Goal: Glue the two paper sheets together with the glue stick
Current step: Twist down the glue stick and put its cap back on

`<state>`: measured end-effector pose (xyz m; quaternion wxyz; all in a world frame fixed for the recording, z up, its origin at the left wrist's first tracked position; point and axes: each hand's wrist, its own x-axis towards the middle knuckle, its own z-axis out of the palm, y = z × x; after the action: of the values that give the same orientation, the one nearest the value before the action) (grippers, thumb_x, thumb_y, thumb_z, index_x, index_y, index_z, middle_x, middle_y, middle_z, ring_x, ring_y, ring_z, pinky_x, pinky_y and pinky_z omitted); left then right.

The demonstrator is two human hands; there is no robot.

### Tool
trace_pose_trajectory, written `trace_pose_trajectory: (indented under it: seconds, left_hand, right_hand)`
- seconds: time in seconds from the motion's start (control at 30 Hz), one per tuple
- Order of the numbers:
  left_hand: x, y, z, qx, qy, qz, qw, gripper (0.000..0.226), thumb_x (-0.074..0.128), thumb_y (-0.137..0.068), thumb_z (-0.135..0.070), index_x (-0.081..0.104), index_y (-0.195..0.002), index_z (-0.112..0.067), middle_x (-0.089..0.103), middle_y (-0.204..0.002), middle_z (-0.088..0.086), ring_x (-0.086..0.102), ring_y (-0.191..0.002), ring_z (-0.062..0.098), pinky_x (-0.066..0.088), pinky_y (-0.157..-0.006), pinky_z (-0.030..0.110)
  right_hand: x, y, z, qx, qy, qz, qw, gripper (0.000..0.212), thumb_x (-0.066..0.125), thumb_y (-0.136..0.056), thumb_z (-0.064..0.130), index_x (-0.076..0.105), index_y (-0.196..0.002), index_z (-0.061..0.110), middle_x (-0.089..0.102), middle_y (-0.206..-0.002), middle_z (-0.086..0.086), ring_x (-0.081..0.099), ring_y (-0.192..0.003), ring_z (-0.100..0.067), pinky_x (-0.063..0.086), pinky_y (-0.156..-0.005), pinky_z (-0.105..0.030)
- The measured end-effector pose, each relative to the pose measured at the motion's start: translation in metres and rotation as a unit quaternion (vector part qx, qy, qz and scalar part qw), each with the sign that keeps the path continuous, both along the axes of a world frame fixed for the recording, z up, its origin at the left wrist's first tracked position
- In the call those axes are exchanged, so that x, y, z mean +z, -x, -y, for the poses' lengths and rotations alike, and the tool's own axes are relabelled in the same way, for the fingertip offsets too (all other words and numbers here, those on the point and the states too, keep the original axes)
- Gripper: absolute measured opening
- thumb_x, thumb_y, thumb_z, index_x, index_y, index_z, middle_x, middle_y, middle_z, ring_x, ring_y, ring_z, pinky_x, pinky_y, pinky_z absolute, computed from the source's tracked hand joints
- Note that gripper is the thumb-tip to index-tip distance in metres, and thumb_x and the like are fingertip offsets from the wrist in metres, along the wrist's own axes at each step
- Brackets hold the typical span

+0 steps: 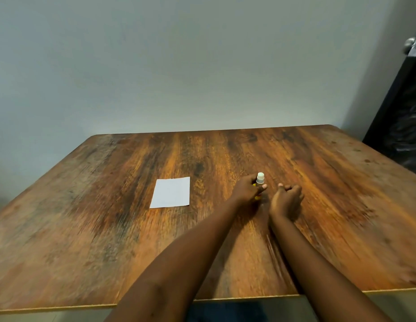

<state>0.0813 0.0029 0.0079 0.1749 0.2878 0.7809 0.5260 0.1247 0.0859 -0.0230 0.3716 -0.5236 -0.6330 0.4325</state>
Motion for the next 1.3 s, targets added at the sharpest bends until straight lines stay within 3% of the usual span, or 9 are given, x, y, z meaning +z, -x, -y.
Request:
trace_pose_trajectory:
  seconds: [0.13,0.3,0.47,0.73,0.8,0.9,1.03,1.17,1.3]
  left_hand:
    - [-0.002,0.007,-0.002,0.053,-0.037,0.049,0.997,0.026,0.056,-0.091,-0.009,0.061,-0.116,0.0,0.065,-0.105,0.016,0.056,-0.087,0.014,0.046,-0.08,0.029]
    - [0.008,0.026,0.017,0.085,-0.102,0.092,0.987,0.031,0.058,-0.091,-0.015,0.062,-0.116,0.004,0.063,-0.101,0.008,0.058,-0.085,0.011,0.044,-0.058,0.004]
    - [0.021,0.048,0.046,0.078,-0.159,0.19,0.966,0.043,0.057,-0.091,-0.025,0.058,-0.121,0.005,0.064,-0.116,0.013,0.056,-0.106,0.018,0.045,-0.08,0.02]
    - [0.042,0.068,0.088,0.03,-0.195,0.279,0.94,0.028,0.05,-0.093,-0.036,0.067,-0.091,-0.014,0.067,-0.089,-0.003,0.052,-0.074,0.009,0.042,-0.078,0.023]
    - [0.05,0.074,0.097,0.026,-0.182,0.267,0.946,0.025,0.051,-0.093,-0.034,0.068,-0.088,-0.016,0.072,-0.084,-0.007,0.058,-0.087,0.009,0.033,-0.095,0.032]
    - [0.055,0.08,0.108,0.03,-0.17,0.226,0.959,0.023,0.052,-0.093,-0.03,0.067,-0.086,-0.013,0.073,-0.079,-0.006,0.061,-0.09,0.011,0.033,-0.096,0.031]
    - [0.059,0.081,0.114,0.092,-0.124,0.15,0.977,0.033,0.063,-0.086,-0.032,0.069,-0.094,-0.002,0.066,-0.094,0.004,0.059,-0.082,0.013,0.044,-0.07,0.021]
    - [0.064,0.081,0.113,0.185,-0.166,0.136,0.959,0.035,0.073,-0.079,-0.026,0.071,-0.1,0.002,0.065,-0.09,0.0,0.054,-0.074,0.003,0.038,-0.059,0.016]
    - [0.069,0.084,0.122,0.2,-0.18,0.147,0.952,0.022,0.071,-0.08,-0.028,0.072,-0.084,-0.006,0.063,-0.076,-0.007,0.053,-0.073,0.002,0.036,-0.061,0.019]
  right_hand:
    - [-0.005,0.005,-0.004,0.078,0.011,0.03,0.996,0.018,0.05,-0.092,0.025,0.056,-0.101,0.011,0.061,-0.112,-0.014,0.057,-0.102,-0.034,0.042,-0.082,-0.043]
    - [0.005,0.012,0.004,0.229,0.006,-0.033,0.973,0.015,0.05,-0.093,0.021,0.059,-0.088,0.01,0.062,-0.085,-0.013,0.057,-0.072,-0.025,0.044,-0.064,-0.037]
    - [0.029,0.016,0.027,0.434,0.283,-0.209,0.83,0.027,0.037,-0.099,0.012,0.061,-0.092,0.0,0.065,-0.075,-0.014,0.065,-0.054,-0.015,0.056,-0.05,-0.025]
    - [0.056,0.029,0.051,0.548,0.435,-0.237,0.674,0.028,0.04,-0.097,0.01,0.06,-0.097,-0.008,0.063,-0.081,-0.016,0.065,-0.064,-0.013,0.057,-0.06,-0.017]
    - [0.06,0.031,0.056,0.565,0.41,-0.208,0.685,0.029,0.044,-0.096,0.015,0.064,-0.09,-0.004,0.069,-0.074,-0.012,0.068,-0.061,-0.012,0.056,-0.056,-0.016]
    - [0.066,0.034,0.061,0.579,0.352,-0.179,0.713,0.025,0.05,-0.094,0.016,0.065,-0.082,0.001,0.068,-0.069,-0.008,0.065,-0.056,-0.008,0.053,-0.051,-0.013]
    - [0.069,0.044,0.075,0.571,0.166,-0.085,0.8,0.012,0.067,-0.082,0.007,0.06,-0.072,0.01,0.057,-0.068,-0.008,0.054,-0.055,-0.011,0.046,-0.052,-0.023]
    - [0.065,0.061,0.099,0.412,-0.041,-0.04,0.909,0.026,0.075,-0.076,0.02,0.051,-0.072,0.014,0.057,-0.068,-0.001,0.055,-0.056,-0.015,0.043,-0.047,-0.023]
    - [0.064,0.07,0.098,0.53,0.095,-0.131,0.832,0.01,0.065,-0.086,0.018,0.063,-0.088,0.009,0.064,-0.077,-0.004,0.063,-0.068,-0.015,0.052,-0.054,-0.017]
